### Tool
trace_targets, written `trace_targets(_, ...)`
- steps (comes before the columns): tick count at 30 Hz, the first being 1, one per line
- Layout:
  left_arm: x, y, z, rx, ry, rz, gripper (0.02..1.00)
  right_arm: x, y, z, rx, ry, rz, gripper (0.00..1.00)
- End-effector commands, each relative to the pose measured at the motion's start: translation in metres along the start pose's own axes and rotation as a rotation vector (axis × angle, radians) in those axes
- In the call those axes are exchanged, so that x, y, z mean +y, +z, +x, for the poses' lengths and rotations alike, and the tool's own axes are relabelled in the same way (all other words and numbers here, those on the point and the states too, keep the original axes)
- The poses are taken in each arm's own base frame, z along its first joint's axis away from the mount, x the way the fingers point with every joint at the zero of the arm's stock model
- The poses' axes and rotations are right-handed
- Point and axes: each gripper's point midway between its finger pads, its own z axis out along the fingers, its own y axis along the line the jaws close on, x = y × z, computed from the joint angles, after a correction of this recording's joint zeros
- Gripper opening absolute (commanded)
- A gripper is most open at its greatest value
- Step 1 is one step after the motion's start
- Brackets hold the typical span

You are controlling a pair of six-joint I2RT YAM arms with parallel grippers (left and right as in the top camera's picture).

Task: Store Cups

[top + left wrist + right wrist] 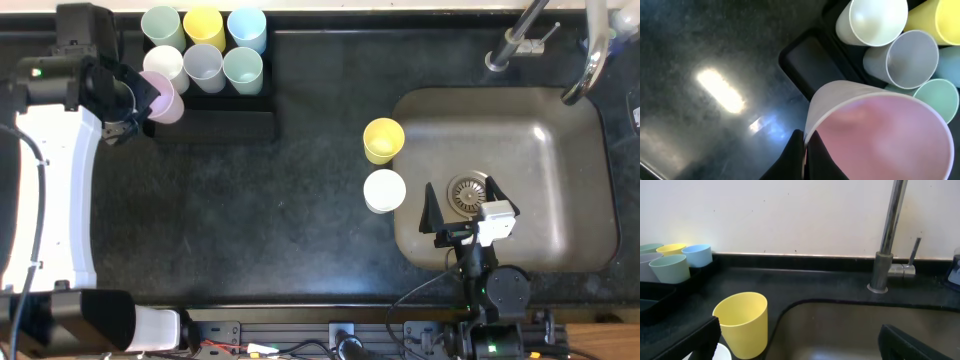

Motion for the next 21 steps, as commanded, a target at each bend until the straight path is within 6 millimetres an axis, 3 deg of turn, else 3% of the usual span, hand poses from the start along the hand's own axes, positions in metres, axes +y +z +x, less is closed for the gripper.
trace_targets(1, 0.008, 0.019, -0.008, 0.039, -0.074, -0.035, 0.036, -0.001, 0.0, 0.004, 0.002, -0.003, 0.001, 0.996)
trace_targets(7, 0.014, 0.046, -0.017, 0.07, -0.127, -0.068, 0.036, -0.001, 0.0, 0.004, 0.002, -0.003, 0.002, 0.998)
trace_targets(13, -0.005, 0.072, -0.024, 0.087, -0.139, -0.008, 0.036, -0.001, 0.0, 0.004, 0.002, -0.003, 0.001, 0.996)
trace_targets(21, -0.002, 0.094, -0.019, 0.123, -0.136, -0.052, 0.036, -0.001, 0.0, 0.004, 0.002, -0.003, 0.001, 0.996)
